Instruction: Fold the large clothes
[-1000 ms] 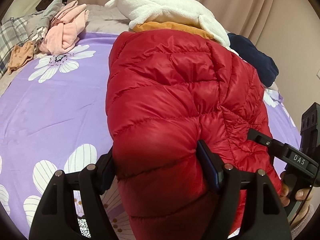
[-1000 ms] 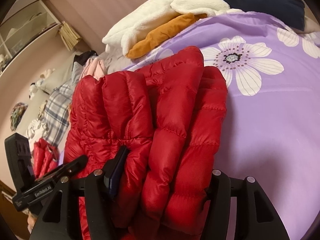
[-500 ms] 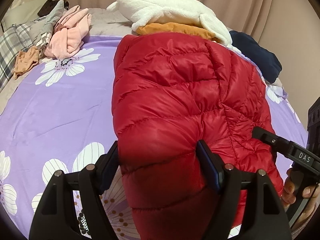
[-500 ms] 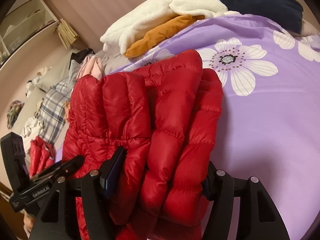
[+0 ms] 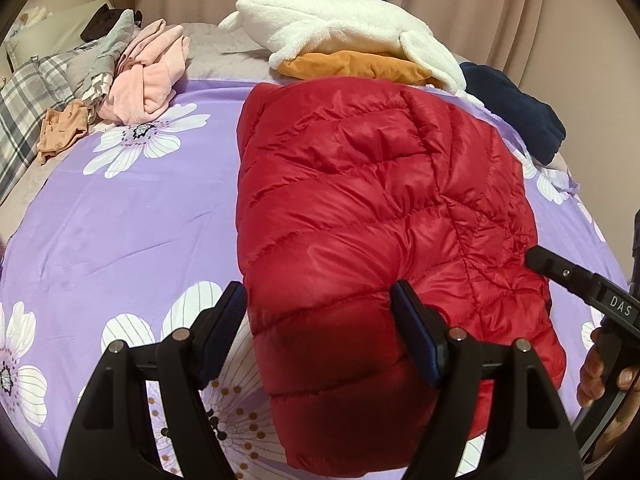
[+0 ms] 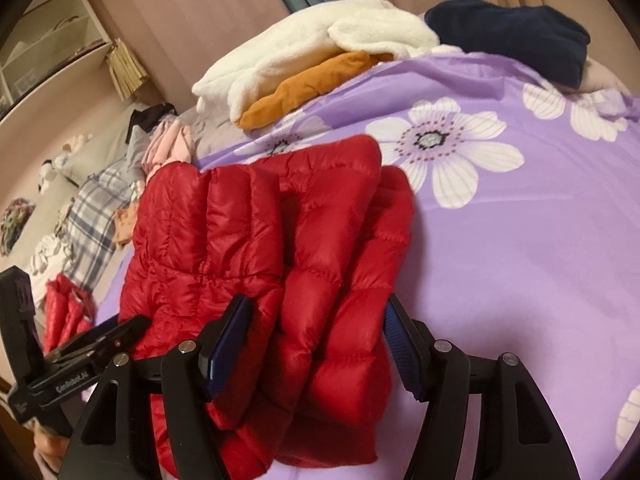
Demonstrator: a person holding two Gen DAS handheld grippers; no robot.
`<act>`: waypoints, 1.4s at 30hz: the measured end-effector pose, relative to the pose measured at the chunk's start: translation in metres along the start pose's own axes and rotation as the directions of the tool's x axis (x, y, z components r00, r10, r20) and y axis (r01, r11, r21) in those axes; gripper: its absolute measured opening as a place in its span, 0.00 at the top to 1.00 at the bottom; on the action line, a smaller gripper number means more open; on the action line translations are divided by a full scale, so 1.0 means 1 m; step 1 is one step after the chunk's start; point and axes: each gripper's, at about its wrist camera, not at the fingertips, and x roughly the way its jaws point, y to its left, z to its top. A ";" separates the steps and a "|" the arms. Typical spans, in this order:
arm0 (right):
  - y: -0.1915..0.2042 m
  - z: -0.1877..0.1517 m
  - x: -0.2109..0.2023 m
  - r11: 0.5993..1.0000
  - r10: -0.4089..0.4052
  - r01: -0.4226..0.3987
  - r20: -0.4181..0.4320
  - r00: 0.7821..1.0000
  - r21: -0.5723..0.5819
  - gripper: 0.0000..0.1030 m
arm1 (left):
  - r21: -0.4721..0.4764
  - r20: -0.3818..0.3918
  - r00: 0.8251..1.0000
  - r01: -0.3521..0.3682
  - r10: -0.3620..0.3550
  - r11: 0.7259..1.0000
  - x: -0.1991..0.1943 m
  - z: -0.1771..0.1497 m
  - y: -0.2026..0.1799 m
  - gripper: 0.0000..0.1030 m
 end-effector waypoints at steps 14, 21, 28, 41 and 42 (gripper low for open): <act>0.033 0.009 -0.016 0.990 0.038 -0.018 0.139 0.990 -0.139 0.42 | 0.059 0.009 1.000 0.004 -0.004 0.998 -0.009 -0.002 -0.010 0.49; 0.059 0.013 -0.001 0.973 0.083 -0.051 0.132 0.988 -0.225 0.61 | 0.090 -0.001 1.000 0.008 -0.008 0.996 -0.004 -0.003 -0.012 0.52; 0.060 0.006 0.046 0.969 -0.025 0.024 0.001 1.000 -0.246 0.64 | 0.119 -0.018 1.000 0.014 -0.012 0.993 0.002 -0.006 -0.016 0.52; 0.045 -0.003 0.056 0.980 0.000 -0.008 -0.040 0.999 -0.198 0.64 | 0.065 0.068 0.998 0.005 -0.010 0.998 0.005 0.033 -0.008 0.51; 0.045 -0.003 0.056 0.980 -0.001 -0.007 -0.038 0.999 -0.199 0.64 | 0.068 0.064 0.998 -0.003 -0.001 0.998 0.009 0.036 -0.008 0.51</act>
